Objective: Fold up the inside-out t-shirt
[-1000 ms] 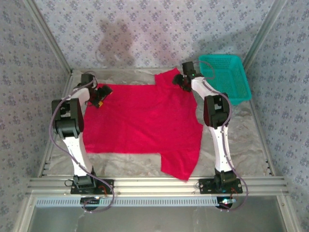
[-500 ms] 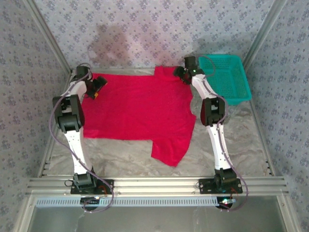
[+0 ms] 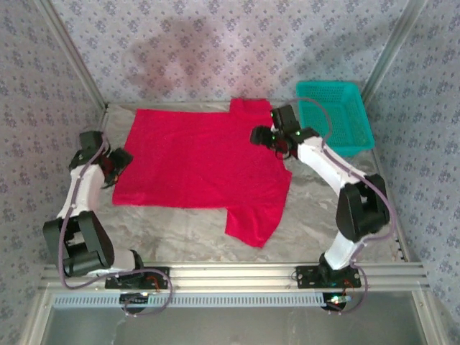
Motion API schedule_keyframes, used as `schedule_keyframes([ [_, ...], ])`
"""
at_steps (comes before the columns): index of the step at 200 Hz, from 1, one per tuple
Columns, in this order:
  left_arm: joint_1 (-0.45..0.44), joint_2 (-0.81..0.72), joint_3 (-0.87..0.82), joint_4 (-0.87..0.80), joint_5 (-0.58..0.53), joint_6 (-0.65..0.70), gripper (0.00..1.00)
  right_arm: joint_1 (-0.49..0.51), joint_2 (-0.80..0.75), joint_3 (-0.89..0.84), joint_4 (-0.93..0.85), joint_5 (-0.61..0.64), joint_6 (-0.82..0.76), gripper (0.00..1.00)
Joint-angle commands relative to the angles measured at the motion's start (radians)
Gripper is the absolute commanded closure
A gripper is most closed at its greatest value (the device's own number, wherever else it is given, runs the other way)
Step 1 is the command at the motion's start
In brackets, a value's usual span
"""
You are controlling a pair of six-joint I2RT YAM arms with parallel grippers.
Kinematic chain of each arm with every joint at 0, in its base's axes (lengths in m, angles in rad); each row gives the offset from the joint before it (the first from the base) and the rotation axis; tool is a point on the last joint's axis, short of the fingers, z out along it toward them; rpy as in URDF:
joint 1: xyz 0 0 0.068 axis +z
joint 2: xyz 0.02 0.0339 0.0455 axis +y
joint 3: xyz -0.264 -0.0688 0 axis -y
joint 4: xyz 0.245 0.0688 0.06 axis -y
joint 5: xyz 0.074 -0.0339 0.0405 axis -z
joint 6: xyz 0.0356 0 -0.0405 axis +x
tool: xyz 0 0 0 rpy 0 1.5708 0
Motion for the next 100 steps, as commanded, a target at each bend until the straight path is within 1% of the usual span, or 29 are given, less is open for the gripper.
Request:
schedule_keyframes([
  [1, 0.103, 0.008, -0.069, -0.091, 0.027, -0.003, 0.30, 0.018, -0.057, -0.148, -0.017, 0.067, -0.022, 0.22],
  [18, 0.138, 0.032, -0.104, -0.070, 0.052, -0.002, 0.33, 0.024, -0.103, -0.217, -0.014, 0.052, -0.022, 0.22],
  [45, 0.142, 0.087, -0.123, -0.040, 0.070, -0.009, 0.38, 0.023, -0.126, -0.254, -0.032, 0.052, -0.031, 0.22],
  [66, 0.142, 0.114, -0.128, -0.043, 0.026, -0.016, 0.41, 0.018, -0.123, -0.263, -0.041, 0.034, -0.032, 0.22],
  [80, 0.144, 0.122, -0.134, -0.050, -0.013, -0.020, 0.48, 0.017, -0.125, -0.271, -0.041, 0.033, -0.031, 0.22],
  [100, 0.145, 0.124, -0.141, -0.054, -0.046, -0.031, 0.50, 0.012, -0.125, -0.276, -0.044, 0.033, -0.030, 0.22],
])
